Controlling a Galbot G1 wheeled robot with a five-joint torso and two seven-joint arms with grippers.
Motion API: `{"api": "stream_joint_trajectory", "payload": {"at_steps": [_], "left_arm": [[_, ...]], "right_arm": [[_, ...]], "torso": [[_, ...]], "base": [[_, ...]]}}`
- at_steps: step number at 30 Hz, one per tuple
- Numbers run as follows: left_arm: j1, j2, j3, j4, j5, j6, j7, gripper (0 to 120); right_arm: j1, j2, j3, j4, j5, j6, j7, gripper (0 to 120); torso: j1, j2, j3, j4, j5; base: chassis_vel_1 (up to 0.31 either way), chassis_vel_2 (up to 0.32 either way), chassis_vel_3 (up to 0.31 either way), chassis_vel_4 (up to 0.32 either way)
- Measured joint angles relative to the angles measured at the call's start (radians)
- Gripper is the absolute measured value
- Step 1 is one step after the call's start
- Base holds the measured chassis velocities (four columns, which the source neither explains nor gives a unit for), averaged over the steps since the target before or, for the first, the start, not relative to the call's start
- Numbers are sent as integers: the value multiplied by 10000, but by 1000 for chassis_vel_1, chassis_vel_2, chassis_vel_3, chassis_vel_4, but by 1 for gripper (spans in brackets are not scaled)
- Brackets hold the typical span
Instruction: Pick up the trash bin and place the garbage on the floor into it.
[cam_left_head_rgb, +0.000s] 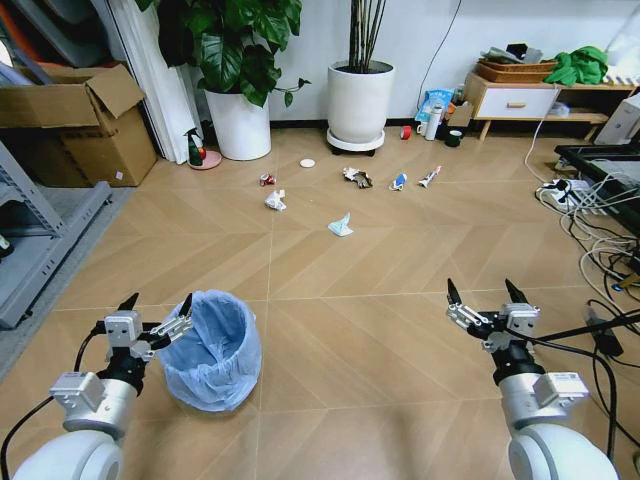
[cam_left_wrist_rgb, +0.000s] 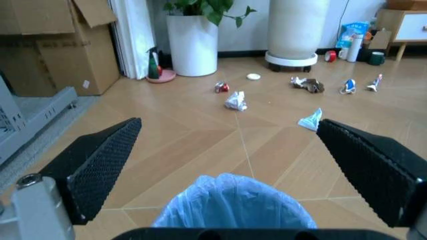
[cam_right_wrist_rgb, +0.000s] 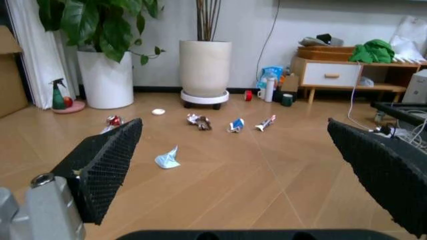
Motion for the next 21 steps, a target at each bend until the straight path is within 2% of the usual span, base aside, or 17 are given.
{"api": "stream_joint_trajectory", "payload": {"at_steps": [16,21], "left_arm": [[-232,484,64,278,-558,336,-138,100],[-516,957,117,618,-867,795,-239,100]], "right_arm": [[57,47,-34,-168,-35,16,-6,100],[80,76,-103,-238,-94,41,-17,100]], "torso": [[0,0,0,0,0],[0,0,0,0,0]], "base": [[0,0,0,0],[0,0,0,0]]}}
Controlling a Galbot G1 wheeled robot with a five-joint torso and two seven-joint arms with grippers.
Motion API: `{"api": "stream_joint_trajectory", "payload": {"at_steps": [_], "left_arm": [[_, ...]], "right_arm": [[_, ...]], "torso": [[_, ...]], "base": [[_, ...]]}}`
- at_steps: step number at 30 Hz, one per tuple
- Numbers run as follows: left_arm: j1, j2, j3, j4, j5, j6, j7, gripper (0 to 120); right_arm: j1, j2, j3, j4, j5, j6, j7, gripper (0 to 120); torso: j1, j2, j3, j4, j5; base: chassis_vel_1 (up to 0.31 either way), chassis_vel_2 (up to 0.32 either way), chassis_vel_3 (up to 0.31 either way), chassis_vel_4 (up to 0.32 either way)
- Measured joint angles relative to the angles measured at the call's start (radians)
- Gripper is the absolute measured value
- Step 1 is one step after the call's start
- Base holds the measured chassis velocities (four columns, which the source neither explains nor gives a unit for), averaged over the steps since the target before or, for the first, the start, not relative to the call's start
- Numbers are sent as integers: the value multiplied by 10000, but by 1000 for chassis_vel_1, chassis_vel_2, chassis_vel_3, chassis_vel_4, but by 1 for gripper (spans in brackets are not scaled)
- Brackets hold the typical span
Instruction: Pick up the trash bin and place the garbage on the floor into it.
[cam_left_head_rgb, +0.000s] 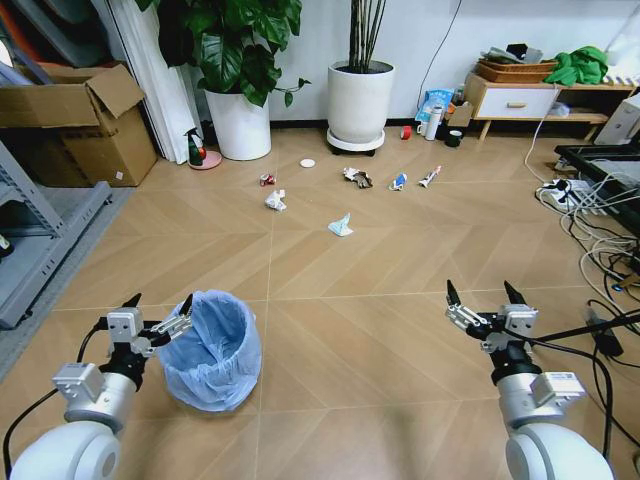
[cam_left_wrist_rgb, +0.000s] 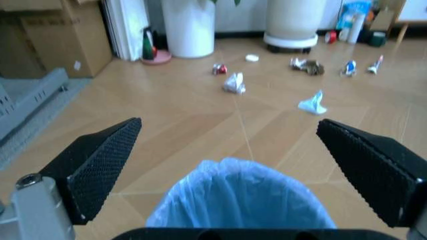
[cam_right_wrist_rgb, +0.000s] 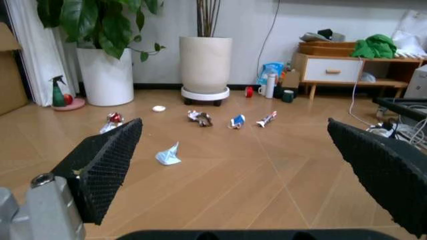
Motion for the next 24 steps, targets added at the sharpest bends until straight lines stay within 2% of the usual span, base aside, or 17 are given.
{"api": "stream_joint_trajectory", "payload": {"at_steps": [2,5,6,9,15,18,24], "left_arm": [[-50,74,22,56,-57,65,-23,100],[-458,636,298,574,-720,836,-539,100],[-458,636,298,574,-720,836,-539,100],[-843,1025,539,1209,-1189,1259,-765,100],[-1228,1315,754,1830,-1556,1508,-790,100],[-1812,1771,1267,2661,-1876,1781,-791,100],[-2399,2068,1606,3446,-1899,1924,-639,100]], "right_arm": [[-2,0,-5,-4,-3,1,-1,100],[-25,-46,-36,-42,-16,11,-4,100],[-25,-46,-36,-42,-16,11,-4,100],[36,-160,-111,-138,-13,13,-5,100],[47,-210,-177,-214,-9,12,-12,100],[57,-241,-224,-315,-9,25,-22,100],[74,-267,-245,-326,-14,43,-28,100]], "torso": [[0,0,0,1,0],[0,0,0,-1,-2],[0,0,0,-1,-2],[0,0,0,-1,-2],[0,0,0,-1,-2],[0,0,0,1,-2],[0,0,0,-3,-2]], "base": [[0,0,0,0],[0,0,0,0],[0,0,0,0],[0,0,0,0],[0,0,0,0],[0,0,0,0],[0,0,0,0]]}}
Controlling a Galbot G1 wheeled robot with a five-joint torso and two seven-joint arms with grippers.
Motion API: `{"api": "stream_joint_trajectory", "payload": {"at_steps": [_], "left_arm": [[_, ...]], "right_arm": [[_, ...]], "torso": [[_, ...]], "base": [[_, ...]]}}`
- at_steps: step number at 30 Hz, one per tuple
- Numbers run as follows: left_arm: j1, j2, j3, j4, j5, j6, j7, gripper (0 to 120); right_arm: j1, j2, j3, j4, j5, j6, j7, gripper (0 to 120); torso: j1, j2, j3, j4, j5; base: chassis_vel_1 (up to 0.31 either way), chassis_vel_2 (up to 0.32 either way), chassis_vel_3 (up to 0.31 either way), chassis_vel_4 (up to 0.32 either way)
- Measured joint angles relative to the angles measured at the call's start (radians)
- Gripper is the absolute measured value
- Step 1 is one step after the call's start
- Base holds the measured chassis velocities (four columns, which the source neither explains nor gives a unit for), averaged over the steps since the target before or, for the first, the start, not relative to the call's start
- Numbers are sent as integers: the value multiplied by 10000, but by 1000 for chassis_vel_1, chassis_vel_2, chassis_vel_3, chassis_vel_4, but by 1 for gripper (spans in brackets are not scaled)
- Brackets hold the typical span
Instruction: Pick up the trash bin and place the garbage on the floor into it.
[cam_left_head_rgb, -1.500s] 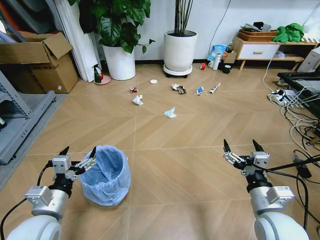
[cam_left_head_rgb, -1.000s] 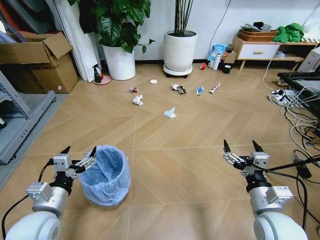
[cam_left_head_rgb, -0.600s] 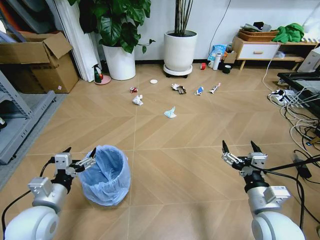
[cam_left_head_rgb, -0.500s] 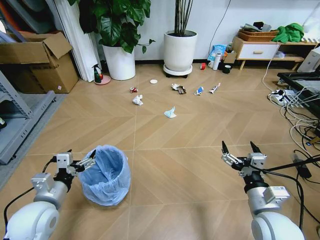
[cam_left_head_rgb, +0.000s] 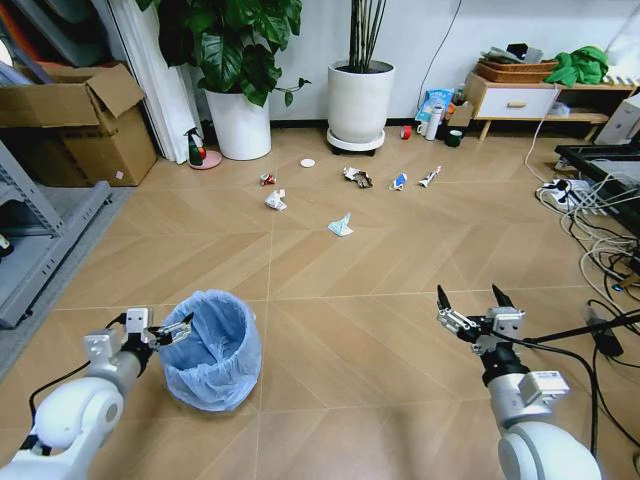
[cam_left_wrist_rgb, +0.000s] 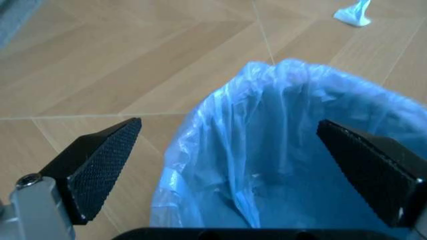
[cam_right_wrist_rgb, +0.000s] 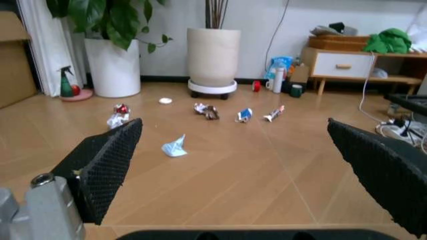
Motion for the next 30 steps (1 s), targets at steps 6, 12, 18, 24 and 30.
{"api": "stream_joint_trajectory", "payload": {"at_steps": [6,12,18,24,30], "left_arm": [[-504,509,364,1022,-361,453,266,100],[-717,710,549,1347,-452,852,623,100],[-870,659,734,1600,-448,1004,724,98],[-1020,650,837,1760,-471,993,743,87],[-1113,651,942,1853,-586,993,748,68]], "right_arm": [[-23,-52,-84,-39,-23,89,-17,100],[-17,-42,-121,-88,-41,108,-22,100],[-8,-16,-174,-148,-73,124,-23,100],[-6,3,-165,-201,-91,201,-37,100],[4,35,-163,-232,-102,270,-53,100]], "torso": [[0,0,0,3,-1],[0,0,0,3,1],[0,0,0,3,1],[0,0,0,2,2],[0,0,0,2,2]], "base": [[0,0,0,0],[0,0,0,0],[0,0,0,0],[0,0,0,0],[0,0,0,0]]}}
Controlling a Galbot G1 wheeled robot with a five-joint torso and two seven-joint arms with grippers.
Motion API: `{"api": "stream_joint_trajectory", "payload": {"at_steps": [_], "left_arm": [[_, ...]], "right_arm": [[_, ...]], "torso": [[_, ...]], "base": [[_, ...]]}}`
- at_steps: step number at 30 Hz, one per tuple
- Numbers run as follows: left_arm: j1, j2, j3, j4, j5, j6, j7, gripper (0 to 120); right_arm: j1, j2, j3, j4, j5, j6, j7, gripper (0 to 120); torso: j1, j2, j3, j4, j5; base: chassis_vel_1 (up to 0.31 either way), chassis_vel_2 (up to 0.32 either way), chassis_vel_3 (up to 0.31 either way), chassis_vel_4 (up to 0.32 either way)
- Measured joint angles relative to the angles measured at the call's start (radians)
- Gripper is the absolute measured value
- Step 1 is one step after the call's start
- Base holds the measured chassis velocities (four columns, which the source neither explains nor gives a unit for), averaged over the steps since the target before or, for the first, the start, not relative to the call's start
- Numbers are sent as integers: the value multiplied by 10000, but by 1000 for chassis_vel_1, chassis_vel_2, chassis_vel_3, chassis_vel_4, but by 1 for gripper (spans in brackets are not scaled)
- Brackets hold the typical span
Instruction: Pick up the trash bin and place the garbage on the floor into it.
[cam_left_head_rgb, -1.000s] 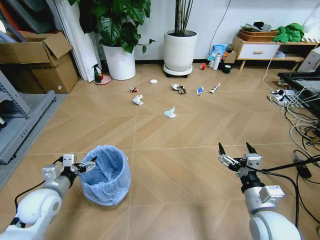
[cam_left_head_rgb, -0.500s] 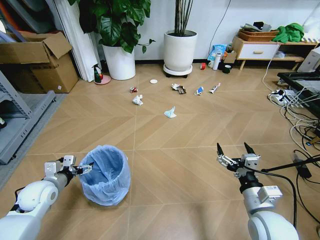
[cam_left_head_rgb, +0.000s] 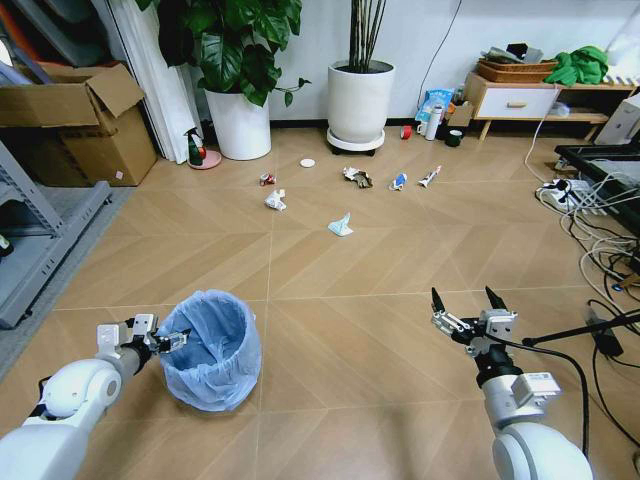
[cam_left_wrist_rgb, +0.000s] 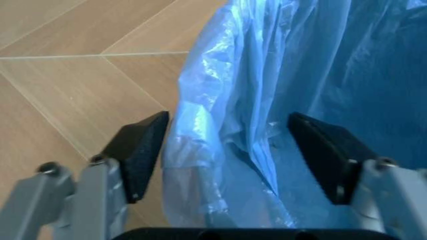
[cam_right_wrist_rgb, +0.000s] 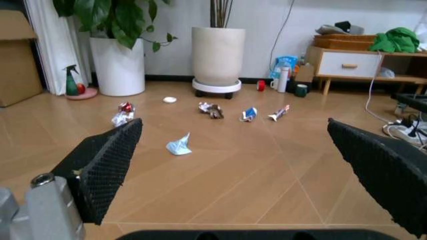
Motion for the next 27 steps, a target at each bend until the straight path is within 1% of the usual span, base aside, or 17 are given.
{"api": "stream_joint_trajectory", "payload": {"at_steps": [1,4,5,6,10,11,12,14,15,18,20,25,27], "left_arm": [[0,0,0,0,0,0,0,68],[-49,0,62,9,-69,0,-1,52],[-67,0,77,17,-85,-2,-1,49],[-67,0,77,17,-85,-2,-1,49],[-106,4,114,86,-111,-131,91,30],[-106,4,114,86,-111,-131,91,30],[-102,5,116,89,-115,-166,106,27],[-71,5,119,90,-117,-231,114,16],[-71,5,119,90,-117,-231,114,16],[-44,-21,119,70,-125,-245,115,3],[-29,-53,97,17,-147,-249,111,0],[80,-126,-6,-205,-326,-243,-37,0],[241,-175,-161,-483,-510,-229,-202,0]], "right_arm": [[0,0,0,0,0,0,0,100],[3,3,24,-5,0,44,-6,100],[3,3,27,-12,0,60,-6,100],[3,3,27,-12,0,60,-6,100],[3,20,31,-21,-3,101,-7,100],[3,20,31,-21,-3,101,-7,100],[4,23,31,-20,-3,102,-7,100],[5,31,41,-21,-3,102,-6,100],[5,31,41,-21,-3,102,-6,100],[6,26,50,-20,3,101,12,100],[8,24,53,-5,31,67,39,100],[27,5,86,105,143,-153,186,100],[59,-31,143,222,285,-351,339,100]], "torso": [[0,0,0,0,0],[0,0,0,1,0],[0,0,0,0,0],[0,0,0,0,0],[0,0,0,0,0],[0,0,0,0,0],[0,0,0,0,0],[0,0,0,0,1],[0,0,0,0,1],[0,0,0,0,0],[0,0,-1,-1,0],[0,0,0,-1,0],[0,0,0,0,0]], "base": [[0,0,0,0],[0,0,0,0],[0,0,0,0],[0,0,0,0],[0,0,0,0],[0,0,0,0],[0,0,0,0],[0,0,0,0],[0,0,0,0],[0,0,0,0],[0,0,0,0],[0,0,0,0],[0,0,0,0]]}}
